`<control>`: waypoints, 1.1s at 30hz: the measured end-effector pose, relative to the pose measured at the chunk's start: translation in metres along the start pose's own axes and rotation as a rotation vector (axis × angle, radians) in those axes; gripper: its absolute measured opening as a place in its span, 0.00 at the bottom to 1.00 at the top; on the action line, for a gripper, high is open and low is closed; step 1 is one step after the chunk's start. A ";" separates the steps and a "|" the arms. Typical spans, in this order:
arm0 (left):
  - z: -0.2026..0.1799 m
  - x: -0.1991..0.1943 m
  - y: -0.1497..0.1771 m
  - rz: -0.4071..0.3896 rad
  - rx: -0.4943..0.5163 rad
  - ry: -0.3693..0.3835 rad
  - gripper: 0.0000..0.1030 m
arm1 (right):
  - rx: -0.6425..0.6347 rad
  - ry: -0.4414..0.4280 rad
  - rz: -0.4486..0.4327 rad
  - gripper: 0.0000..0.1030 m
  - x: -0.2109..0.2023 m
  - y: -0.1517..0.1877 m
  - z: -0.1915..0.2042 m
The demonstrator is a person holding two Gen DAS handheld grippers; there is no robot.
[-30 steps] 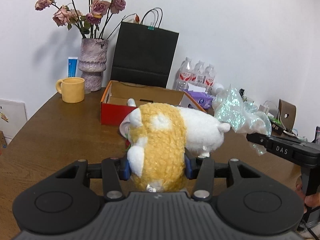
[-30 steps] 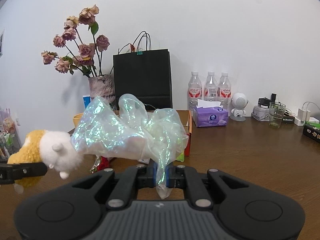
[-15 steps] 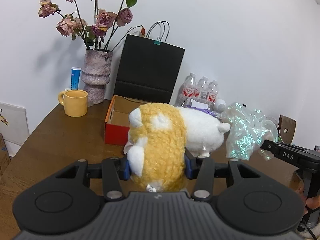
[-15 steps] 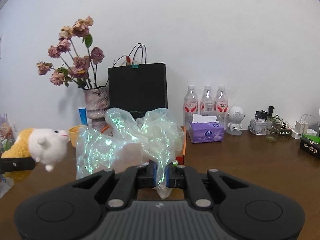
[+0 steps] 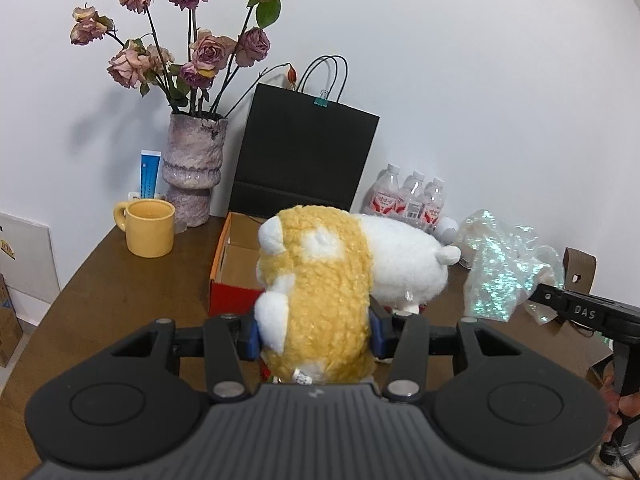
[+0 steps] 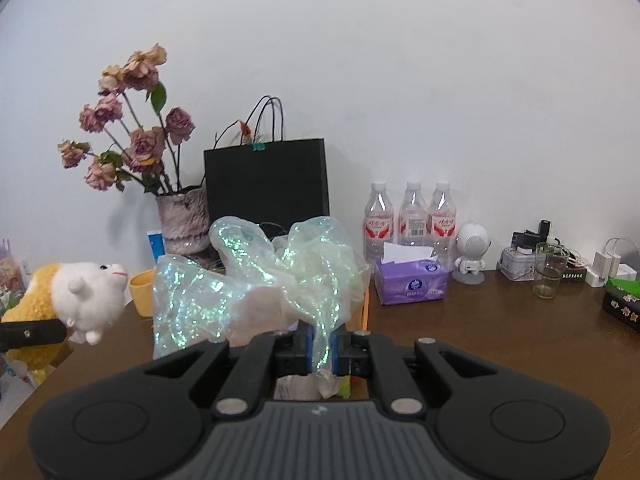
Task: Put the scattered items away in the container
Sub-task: 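Lift and carry the plush toy and bubble-wrap bag with both grippers over the box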
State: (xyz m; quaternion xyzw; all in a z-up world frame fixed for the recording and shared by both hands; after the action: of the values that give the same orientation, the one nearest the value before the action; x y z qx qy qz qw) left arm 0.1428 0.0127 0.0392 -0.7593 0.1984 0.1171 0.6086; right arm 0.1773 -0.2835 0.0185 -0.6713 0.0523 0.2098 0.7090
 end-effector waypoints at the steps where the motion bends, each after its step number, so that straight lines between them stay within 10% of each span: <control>1: 0.001 0.002 -0.003 0.001 -0.002 -0.003 0.47 | -0.001 0.003 -0.002 0.07 0.001 -0.003 -0.001; 33: 0.000 0.099 -0.103 0.065 0.034 -0.108 0.47 | -0.045 -0.036 0.123 0.07 0.105 -0.089 0.018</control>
State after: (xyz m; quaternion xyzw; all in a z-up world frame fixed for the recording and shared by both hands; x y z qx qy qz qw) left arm 0.2764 0.0155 0.0879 -0.7347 0.1919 0.1741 0.6269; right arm 0.3014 -0.2427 0.0654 -0.6787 0.0759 0.2664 0.6801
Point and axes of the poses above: each gripper's, at about its wrist camera, not at the fingertips, and x roughly the way its jaws point, z to its left, y to its underside, the point moved 4 cm from there along x, roughly the way its jaws point, and after that the axes turned 2 degrees about -y, right-handed, at the moved point
